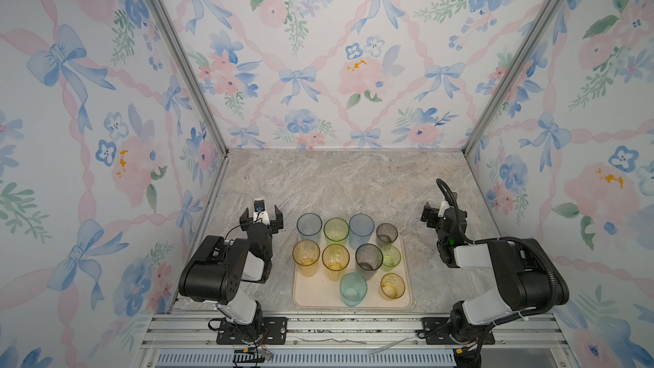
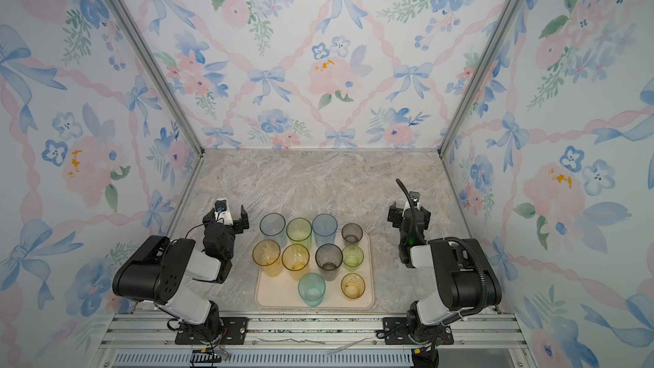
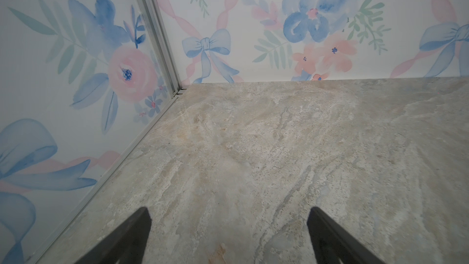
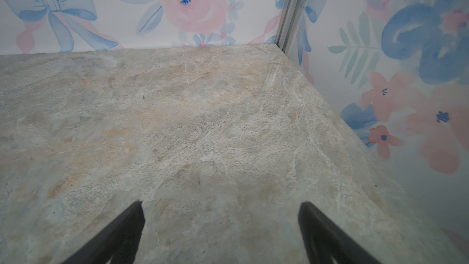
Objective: Place the glasses into the tray
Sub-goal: Reset both arms
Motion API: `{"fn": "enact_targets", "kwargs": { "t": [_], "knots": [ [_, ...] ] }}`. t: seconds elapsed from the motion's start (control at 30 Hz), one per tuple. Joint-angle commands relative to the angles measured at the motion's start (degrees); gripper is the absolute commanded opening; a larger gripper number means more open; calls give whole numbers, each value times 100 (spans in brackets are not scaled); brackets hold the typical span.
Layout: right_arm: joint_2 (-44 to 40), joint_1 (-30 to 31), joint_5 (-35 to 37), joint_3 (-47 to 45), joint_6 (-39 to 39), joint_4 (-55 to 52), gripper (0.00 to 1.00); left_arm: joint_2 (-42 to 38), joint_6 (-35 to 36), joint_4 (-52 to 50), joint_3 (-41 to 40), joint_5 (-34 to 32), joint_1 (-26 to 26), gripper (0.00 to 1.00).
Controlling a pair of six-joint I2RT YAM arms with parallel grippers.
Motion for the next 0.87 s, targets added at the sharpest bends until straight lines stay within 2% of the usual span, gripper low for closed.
{"fn": "enact_targets", "kwargs": {
  "t": [0.0, 0.83],
  "knots": [
    [39, 43, 93, 47, -42, 168, 97, -26, -71, -16, 64, 5, 22, 98],
    [48, 123, 211, 56, -114, 182, 97, -25, -69, -33, 73, 28, 24, 98]
  ]
}}
